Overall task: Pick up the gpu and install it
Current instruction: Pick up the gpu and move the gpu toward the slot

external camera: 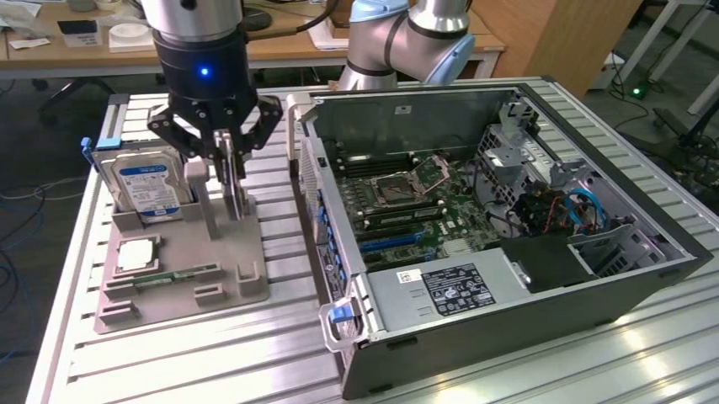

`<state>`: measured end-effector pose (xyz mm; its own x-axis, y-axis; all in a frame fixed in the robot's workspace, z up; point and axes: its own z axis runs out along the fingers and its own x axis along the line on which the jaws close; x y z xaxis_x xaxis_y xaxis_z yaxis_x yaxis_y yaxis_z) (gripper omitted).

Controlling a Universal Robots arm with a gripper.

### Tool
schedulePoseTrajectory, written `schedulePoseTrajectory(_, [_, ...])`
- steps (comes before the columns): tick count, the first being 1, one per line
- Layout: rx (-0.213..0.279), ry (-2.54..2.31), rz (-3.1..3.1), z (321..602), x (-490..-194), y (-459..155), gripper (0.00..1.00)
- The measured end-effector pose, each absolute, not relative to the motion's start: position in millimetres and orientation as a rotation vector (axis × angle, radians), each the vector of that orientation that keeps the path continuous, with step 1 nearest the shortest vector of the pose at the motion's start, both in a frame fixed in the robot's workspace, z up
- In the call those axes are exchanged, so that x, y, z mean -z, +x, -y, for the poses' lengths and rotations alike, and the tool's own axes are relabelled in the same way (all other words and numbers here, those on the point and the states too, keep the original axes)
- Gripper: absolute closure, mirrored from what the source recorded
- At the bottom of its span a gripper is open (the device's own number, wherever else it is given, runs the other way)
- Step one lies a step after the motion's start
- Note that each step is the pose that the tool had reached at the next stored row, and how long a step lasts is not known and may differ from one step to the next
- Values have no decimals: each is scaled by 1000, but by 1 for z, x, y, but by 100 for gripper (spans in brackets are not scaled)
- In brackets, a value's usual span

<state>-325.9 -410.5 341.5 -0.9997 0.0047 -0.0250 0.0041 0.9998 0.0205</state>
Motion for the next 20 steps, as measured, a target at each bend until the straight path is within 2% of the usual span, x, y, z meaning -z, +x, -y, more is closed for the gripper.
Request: schedulePoseTrajectory(20, [-32,7,-3117,411,-353,-326,72])
